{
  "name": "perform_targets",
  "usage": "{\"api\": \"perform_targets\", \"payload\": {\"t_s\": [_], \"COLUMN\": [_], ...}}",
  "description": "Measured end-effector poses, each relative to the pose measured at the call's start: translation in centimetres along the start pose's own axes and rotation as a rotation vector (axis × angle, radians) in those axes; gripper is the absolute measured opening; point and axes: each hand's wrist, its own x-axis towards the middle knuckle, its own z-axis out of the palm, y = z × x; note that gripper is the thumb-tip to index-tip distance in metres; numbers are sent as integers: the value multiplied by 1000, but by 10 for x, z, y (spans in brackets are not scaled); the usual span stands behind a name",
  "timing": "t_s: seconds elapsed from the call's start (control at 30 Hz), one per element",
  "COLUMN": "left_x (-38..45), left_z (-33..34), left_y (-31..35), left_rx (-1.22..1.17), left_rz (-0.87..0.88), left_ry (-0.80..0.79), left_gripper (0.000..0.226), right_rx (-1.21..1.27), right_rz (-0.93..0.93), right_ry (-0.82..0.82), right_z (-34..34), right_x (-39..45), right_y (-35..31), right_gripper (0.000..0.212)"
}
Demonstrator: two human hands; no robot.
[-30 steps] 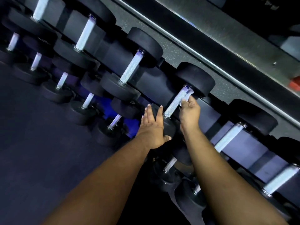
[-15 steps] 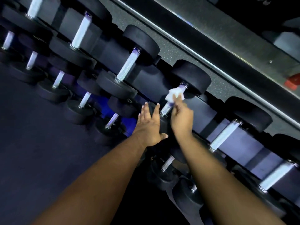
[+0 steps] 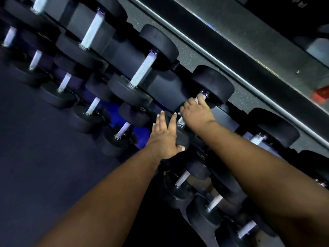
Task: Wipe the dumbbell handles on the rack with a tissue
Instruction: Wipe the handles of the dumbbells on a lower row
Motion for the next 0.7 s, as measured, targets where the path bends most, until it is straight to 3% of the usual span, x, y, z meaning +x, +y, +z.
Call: {"api": "perform_targets", "payload": {"t_s": [0.13,0.2,0.3,0.4,0.47,0.63,0.7], "left_x": [0,0,0,-1,-2,1,0], "left_z": [1,1,-1,-2,-1,-2,-4], "left_y": [-1,-1,-1,0,-1,0,0], "left_rx": [-5,-2,-4,5,8,-1,3], "left_rz": [6,12,8,5,0,9,3], "left_ry": [11,13,8,2,-2,-17,-17], "left_gripper": [129,129,129,129,129,129,129], "right_rx": [89,44,5,110,161,253,231], "right_rz": [-247,-153,17,-98,-168,131,75], "right_ry": [133,223,214,185,278,226,244], "right_z": [16,24,26,33,44,48,52], "right_x": [-9,-16,-25,-37,-42,-48,-50], "right_y": [22,36,26,-9,-8,12,-7], "right_gripper": [42,45,51,51,49,67,65]}}
